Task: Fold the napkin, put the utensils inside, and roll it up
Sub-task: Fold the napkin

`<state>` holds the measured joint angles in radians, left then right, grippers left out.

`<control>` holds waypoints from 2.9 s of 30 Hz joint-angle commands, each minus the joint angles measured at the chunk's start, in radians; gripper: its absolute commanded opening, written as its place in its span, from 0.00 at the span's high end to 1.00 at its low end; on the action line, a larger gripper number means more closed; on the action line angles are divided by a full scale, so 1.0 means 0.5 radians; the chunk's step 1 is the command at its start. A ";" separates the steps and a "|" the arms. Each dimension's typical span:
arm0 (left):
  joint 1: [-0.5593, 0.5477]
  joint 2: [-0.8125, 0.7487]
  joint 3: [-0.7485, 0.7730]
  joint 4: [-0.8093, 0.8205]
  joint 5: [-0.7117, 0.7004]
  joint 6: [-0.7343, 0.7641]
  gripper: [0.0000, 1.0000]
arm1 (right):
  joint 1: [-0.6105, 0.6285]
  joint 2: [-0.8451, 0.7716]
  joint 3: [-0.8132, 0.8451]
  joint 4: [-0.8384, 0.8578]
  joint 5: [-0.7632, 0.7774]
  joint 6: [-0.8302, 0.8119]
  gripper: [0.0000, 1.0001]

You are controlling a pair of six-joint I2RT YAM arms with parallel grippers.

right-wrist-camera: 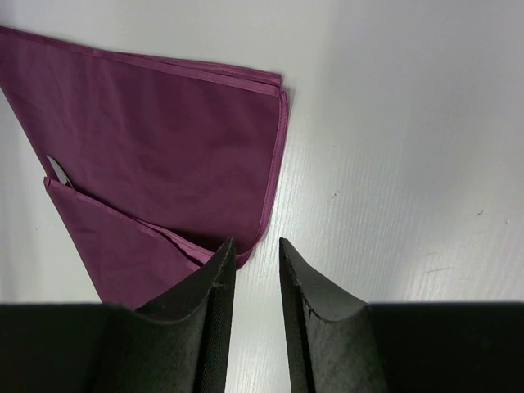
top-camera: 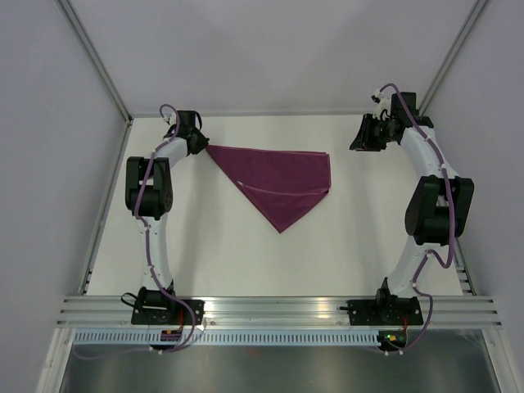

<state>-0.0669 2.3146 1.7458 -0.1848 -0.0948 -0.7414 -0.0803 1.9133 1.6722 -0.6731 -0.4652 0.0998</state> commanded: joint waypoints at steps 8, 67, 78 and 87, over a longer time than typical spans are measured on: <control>0.011 -0.061 -0.107 0.268 0.174 0.013 0.90 | 0.010 0.008 0.079 -0.010 0.022 -0.003 0.67; -0.866 -0.963 -1.893 2.164 1.184 0.378 0.98 | 0.065 -0.001 0.049 -0.007 0.090 -0.034 0.71; -0.955 -0.948 -1.927 2.161 1.272 0.427 0.98 | 0.062 -0.013 0.024 -0.001 0.090 -0.037 0.71; -1.029 -0.926 -1.961 2.115 1.334 0.504 0.98 | 0.062 -0.013 0.018 -0.001 0.096 -0.040 0.71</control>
<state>-0.5720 1.8393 0.7780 0.8249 0.5339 -0.5552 -0.0513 1.9133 1.6722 -0.6731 -0.4282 0.0814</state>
